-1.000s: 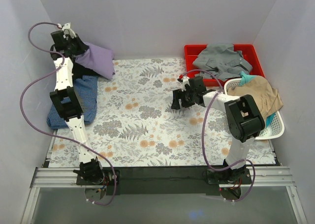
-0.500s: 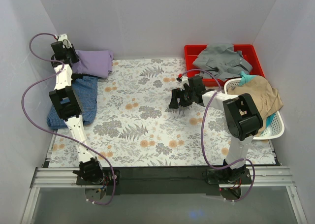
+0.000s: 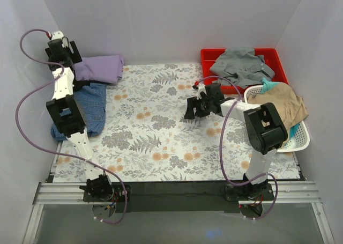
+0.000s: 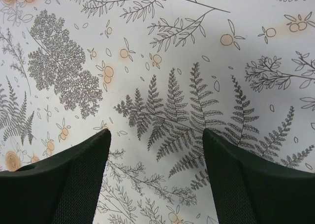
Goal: Fold and stack the t-shirts
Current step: Neatly place the folded tshirt to the corner, then reset both grippers
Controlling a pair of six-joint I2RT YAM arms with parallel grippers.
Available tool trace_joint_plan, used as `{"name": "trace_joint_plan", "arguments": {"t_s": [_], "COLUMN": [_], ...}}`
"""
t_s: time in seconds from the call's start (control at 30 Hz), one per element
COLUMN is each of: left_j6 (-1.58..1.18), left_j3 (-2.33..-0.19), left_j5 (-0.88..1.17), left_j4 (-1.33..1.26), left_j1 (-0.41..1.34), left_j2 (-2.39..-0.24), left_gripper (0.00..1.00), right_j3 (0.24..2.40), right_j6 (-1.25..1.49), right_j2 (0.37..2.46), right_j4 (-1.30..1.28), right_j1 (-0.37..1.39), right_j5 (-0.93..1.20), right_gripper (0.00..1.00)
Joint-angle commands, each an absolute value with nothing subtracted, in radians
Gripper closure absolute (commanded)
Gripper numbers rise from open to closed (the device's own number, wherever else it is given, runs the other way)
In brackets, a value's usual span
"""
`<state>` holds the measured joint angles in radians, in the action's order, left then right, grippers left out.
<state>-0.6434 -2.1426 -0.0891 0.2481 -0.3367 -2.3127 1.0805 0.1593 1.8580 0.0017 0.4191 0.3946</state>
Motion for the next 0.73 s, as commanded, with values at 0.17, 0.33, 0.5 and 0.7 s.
{"name": "trace_joint_plan", "arguments": {"t_s": [0.17, 0.33, 0.5, 0.7], "left_j6": [-0.857, -1.003, -1.037, -1.095], "left_j3": [-1.978, -1.706, -1.361, -1.165], "left_j5": [0.318, 0.485, 0.505, 0.446], "left_j4": [0.245, 0.227, 0.118, 0.083], "left_j1": [-0.267, -0.065, 0.196, 0.337], "left_j2": [-1.823, -1.652, -1.462, -1.373], "left_gripper": [0.17, 0.16, 0.15, 0.14], "right_j3": [1.023, 1.026, 1.003, 0.931], "right_j6": [0.17, 0.16, 0.129, 0.12], "right_j2": [1.708, 1.629, 1.476, 1.269], "right_j4": [0.028, 0.002, -0.078, -0.143], "right_j1": [0.425, 0.428, 0.436, 0.436], "right_j5": [0.335, 0.308, 0.209, 0.042], "right_gripper": [0.2, 0.19, 0.18, 0.17]}}
